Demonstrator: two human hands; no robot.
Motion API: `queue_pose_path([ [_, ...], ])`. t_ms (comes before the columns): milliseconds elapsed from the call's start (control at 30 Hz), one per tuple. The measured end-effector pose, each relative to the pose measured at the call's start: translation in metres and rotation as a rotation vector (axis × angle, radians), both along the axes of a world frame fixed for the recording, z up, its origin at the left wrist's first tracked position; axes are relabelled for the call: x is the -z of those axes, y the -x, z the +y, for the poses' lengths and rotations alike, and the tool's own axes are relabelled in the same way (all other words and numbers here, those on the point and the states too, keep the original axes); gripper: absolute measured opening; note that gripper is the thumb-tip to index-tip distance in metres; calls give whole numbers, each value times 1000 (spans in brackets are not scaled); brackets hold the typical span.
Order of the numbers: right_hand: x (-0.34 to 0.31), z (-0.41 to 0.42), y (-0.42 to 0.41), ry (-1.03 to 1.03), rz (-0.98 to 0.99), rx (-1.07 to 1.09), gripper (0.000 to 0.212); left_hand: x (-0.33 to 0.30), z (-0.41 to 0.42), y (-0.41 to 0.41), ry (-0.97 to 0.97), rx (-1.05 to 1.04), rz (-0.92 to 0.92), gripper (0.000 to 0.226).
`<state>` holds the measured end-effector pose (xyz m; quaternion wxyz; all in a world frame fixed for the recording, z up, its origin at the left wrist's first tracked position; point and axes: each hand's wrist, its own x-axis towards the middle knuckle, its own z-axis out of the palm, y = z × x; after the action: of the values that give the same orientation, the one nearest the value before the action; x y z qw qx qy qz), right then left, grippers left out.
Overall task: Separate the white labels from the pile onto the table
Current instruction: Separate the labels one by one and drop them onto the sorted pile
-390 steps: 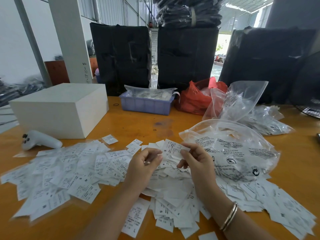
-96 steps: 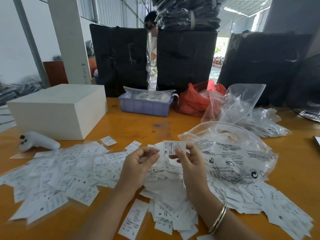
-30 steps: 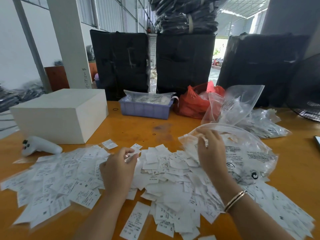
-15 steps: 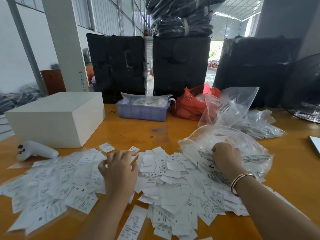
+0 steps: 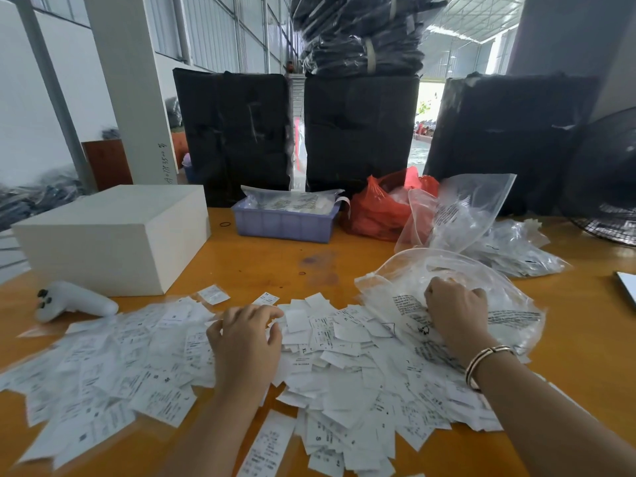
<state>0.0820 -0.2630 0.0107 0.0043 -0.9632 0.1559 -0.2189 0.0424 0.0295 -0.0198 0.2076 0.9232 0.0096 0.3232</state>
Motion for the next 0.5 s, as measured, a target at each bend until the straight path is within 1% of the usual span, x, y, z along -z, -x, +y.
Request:
queue_pose_path([
  [67,-2,0,-1,19,-17,24,12,0,0,1,-4,6,-6,15],
  [167,-4,1,-2,-16,-51,37,12,0,0,1,-5,11,-13,15],
  [233,-5,1,-3,-110,-78,6,14,-1,0,1,-2,15,-4,14],
  [267,-7,1,-3,-165,-62,4,14,-1,-1,1,-1,19,2,14],
  [300,-8,2,-3,-178,-4,10,14,-1,-1,1,0,23,10,14],
  [400,-9,0,-2,-28,239,57,10,-1,-1,2,1,32,19,14],
  [433,-10,-1,-1,-8,266,65,12,-1,-1,2,5,32,19,14],
  [500,-11,0,0,17,245,62,16,-2,-1,2,11,34,21,14],
])
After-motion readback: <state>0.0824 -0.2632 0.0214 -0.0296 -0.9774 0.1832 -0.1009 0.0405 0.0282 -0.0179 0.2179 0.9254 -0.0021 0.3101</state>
